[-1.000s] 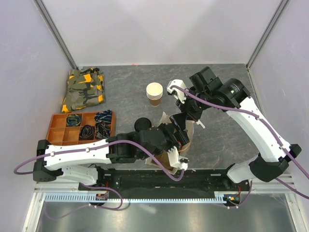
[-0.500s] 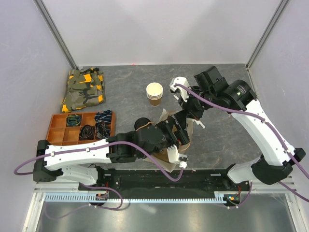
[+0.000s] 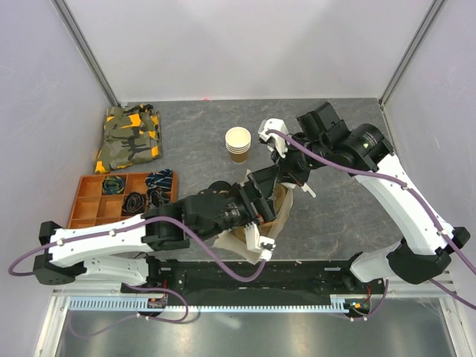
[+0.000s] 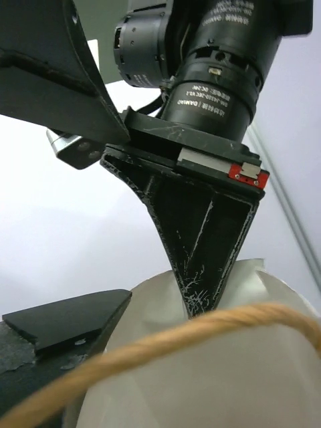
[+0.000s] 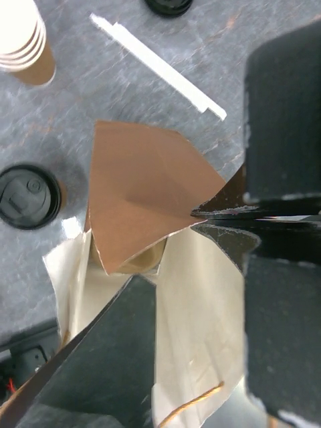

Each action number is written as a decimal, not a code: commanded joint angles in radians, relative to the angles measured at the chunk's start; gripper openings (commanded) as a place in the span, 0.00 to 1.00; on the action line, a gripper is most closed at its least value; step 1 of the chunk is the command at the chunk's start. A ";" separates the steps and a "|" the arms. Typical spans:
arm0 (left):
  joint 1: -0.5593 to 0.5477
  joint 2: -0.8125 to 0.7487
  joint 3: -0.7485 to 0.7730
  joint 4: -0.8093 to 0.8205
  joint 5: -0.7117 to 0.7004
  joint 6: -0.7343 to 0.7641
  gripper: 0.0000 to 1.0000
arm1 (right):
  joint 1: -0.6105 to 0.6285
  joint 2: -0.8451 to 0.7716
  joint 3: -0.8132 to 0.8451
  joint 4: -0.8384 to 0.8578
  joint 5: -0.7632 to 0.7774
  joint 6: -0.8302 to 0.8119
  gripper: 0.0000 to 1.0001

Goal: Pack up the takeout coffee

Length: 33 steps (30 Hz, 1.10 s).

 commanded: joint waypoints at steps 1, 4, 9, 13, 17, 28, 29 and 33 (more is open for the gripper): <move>-0.004 -0.101 0.048 0.085 0.114 -0.073 0.99 | 0.010 0.033 -0.015 -0.154 0.018 0.007 0.00; -0.004 -0.086 0.056 0.086 0.065 -0.081 0.99 | 0.010 0.030 -0.015 -0.155 0.007 0.005 0.00; -0.004 -0.091 0.032 0.101 0.019 -0.058 0.98 | 0.010 0.029 -0.009 -0.155 0.004 0.007 0.00; -0.003 -0.104 0.025 0.091 -0.001 -0.067 0.98 | 0.010 0.027 -0.010 -0.152 0.012 0.008 0.00; -0.004 -0.114 0.079 0.049 -0.035 -0.118 0.97 | 0.009 0.020 -0.015 -0.151 0.027 0.008 0.00; 0.010 -0.061 0.438 -0.252 -0.101 -0.620 0.97 | 0.001 0.012 0.011 -0.129 0.047 0.005 0.00; 0.020 -0.060 0.470 -0.265 -0.098 -0.659 0.97 | 0.001 0.010 0.013 -0.129 0.046 -0.002 0.00; 0.147 -0.049 0.527 -0.351 -0.020 -0.914 0.97 | 0.003 0.003 0.021 -0.129 0.037 -0.045 0.00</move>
